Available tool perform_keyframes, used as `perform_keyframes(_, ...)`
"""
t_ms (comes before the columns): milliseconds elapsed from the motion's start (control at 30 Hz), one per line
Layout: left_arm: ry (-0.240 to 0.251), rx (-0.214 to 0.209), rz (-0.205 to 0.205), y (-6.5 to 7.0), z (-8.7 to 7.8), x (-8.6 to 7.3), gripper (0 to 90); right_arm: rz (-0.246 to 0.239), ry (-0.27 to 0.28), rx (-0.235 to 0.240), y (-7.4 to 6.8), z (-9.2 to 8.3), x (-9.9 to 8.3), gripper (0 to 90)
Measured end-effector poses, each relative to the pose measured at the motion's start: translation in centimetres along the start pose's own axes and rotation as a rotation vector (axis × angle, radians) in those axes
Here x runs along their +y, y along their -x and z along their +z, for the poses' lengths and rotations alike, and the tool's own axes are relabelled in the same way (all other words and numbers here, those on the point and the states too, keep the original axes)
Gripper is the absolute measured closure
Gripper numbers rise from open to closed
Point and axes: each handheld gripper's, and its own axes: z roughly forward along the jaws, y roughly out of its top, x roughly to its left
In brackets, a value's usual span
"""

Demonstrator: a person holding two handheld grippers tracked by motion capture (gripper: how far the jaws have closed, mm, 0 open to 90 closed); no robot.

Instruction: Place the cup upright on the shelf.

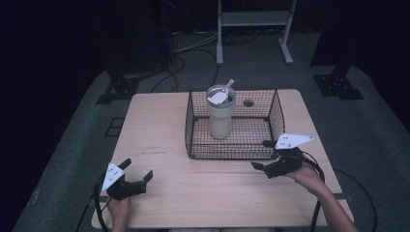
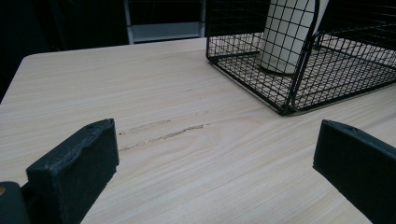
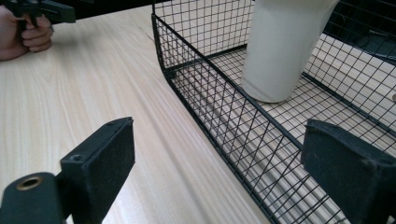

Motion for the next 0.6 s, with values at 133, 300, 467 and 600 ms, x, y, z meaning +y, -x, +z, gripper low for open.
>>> perform_keyframes(133,-0.002,0.001,0.003,0.0,0.0,0.0,0.0,0.002,0.007,0.001,-0.4,-0.5,-0.9,9.5)
perform_keyframes(300,-0.002,0.002,0.003,0.0,0.0,0.0,0.0,0.008,0.016,-0.002,-0.6,-1.0,-1.9,9.5)
perform_keyframes(467,-0.003,0.003,0.004,0.0,0.0,0.0,0.0,0.015,0.022,-0.007,-0.7,-1.3,-2.6,9.5)
perform_keyframes(600,-0.003,0.003,0.004,0.0,0.0,0.0,0.0,0.023,0.025,-0.01,-0.8,-1.6,-3.2,9.5)
